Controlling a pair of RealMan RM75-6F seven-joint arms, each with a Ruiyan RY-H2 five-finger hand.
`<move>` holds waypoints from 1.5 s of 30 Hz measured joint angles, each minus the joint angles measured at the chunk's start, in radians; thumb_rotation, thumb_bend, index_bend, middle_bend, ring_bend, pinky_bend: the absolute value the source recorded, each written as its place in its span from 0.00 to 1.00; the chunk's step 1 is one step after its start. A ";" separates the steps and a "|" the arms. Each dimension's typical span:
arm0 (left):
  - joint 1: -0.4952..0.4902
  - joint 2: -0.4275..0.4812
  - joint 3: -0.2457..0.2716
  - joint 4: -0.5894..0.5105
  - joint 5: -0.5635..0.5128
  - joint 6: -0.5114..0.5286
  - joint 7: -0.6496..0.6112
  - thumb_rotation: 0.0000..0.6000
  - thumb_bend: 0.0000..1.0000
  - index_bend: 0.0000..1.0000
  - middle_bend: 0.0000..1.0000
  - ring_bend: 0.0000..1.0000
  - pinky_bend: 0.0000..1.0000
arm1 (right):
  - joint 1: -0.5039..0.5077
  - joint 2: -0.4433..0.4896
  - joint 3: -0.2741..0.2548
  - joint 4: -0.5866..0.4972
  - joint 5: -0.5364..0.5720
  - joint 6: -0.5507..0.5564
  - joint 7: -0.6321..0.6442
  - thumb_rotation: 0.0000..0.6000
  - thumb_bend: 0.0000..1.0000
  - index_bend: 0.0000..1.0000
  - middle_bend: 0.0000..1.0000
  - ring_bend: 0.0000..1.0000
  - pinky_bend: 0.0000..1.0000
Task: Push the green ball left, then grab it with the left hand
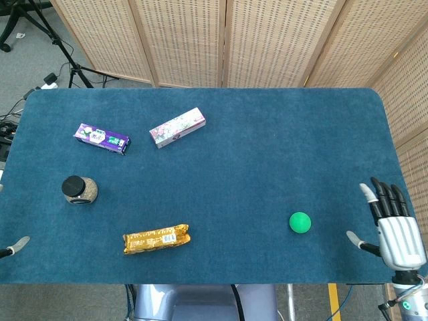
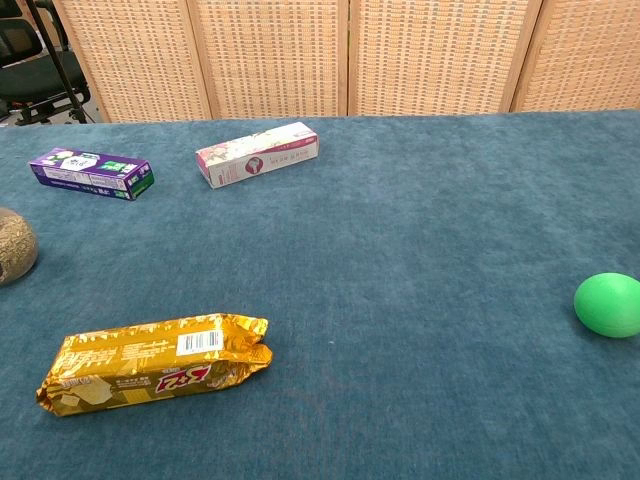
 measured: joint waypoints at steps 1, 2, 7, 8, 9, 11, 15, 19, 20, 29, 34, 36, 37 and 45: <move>0.000 -0.003 -0.002 -0.001 -0.002 0.001 0.014 1.00 0.00 0.00 0.00 0.00 0.00 | -0.003 0.000 0.001 0.000 0.001 0.004 -0.002 1.00 0.00 0.00 0.00 0.00 0.00; -0.001 -0.009 -0.003 -0.002 -0.005 0.002 0.036 1.00 0.00 0.00 0.00 0.00 0.00 | -0.006 0.000 0.003 0.000 0.000 0.011 -0.004 1.00 0.00 0.00 0.00 0.00 0.00; -0.005 -0.030 -0.004 -0.022 -0.012 -0.003 0.102 1.00 0.00 0.00 0.00 0.00 0.00 | -0.018 -0.004 0.007 0.009 -0.016 0.036 -0.008 1.00 0.00 0.00 0.00 0.00 0.00; -0.004 -0.030 -0.002 -0.023 -0.010 -0.001 0.102 1.00 0.00 0.00 0.00 0.00 0.00 | -0.018 -0.003 0.005 0.010 -0.017 0.029 -0.006 1.00 0.00 0.00 0.00 0.00 0.00; -0.003 -0.029 0.000 -0.023 -0.007 0.001 0.099 1.00 0.00 0.00 0.00 0.00 0.00 | -0.016 -0.001 0.000 0.010 -0.019 0.015 0.000 1.00 0.00 0.00 0.00 0.00 0.00; 0.001 -0.026 0.002 -0.024 0.000 0.008 0.087 1.00 0.00 0.00 0.00 0.00 0.00 | -0.012 0.007 -0.013 0.007 -0.024 -0.014 0.016 1.00 0.00 0.00 0.00 0.00 0.00; 0.006 -0.014 0.005 -0.024 0.008 0.018 0.068 1.00 0.00 0.00 0.00 0.00 0.00 | 0.015 0.041 -0.068 0.007 -0.066 -0.128 0.088 1.00 0.00 0.00 0.00 0.00 0.00; 0.000 -0.006 0.005 -0.028 0.005 0.005 0.055 1.00 0.00 0.00 0.00 0.00 0.00 | 0.060 0.049 -0.113 0.065 -0.139 -0.250 0.120 1.00 0.00 0.00 0.00 0.00 0.00; -0.001 -0.006 0.004 -0.029 0.004 0.004 0.054 1.00 0.00 0.00 0.00 0.00 0.00 | 0.069 0.043 -0.119 0.089 -0.153 -0.266 0.118 1.00 0.00 0.01 0.00 0.00 0.00; 0.002 -0.012 0.006 -0.031 0.001 0.006 0.070 1.00 0.00 0.00 0.00 0.00 0.00 | 0.152 -0.115 -0.114 0.299 -0.207 -0.333 0.177 1.00 0.00 0.06 0.00 0.00 0.00; 0.000 -0.010 0.005 -0.032 -0.007 -0.001 0.065 1.00 0.00 0.00 0.00 0.00 0.00 | 0.187 -0.188 -0.083 0.353 -0.176 -0.376 0.176 1.00 0.00 0.08 0.00 0.00 0.06; -0.001 -0.010 0.005 -0.032 -0.007 -0.003 0.063 1.00 0.00 0.00 0.00 0.00 0.00 | 0.201 -0.216 -0.071 0.374 -0.161 -0.397 0.169 1.00 0.00 0.10 0.02 0.00 0.12; -0.002 -0.010 0.005 -0.032 -0.007 -0.005 0.063 1.00 0.00 0.00 0.00 0.00 0.00 | 0.206 -0.227 -0.066 0.385 -0.156 -0.402 0.163 1.00 0.00 0.11 0.03 0.00 0.14; -0.006 -0.008 0.002 -0.032 -0.019 -0.016 0.057 1.00 0.00 0.00 0.00 0.00 0.00 | 0.249 -0.319 -0.034 0.478 -0.108 -0.462 0.108 1.00 0.01 0.31 0.31 0.29 0.45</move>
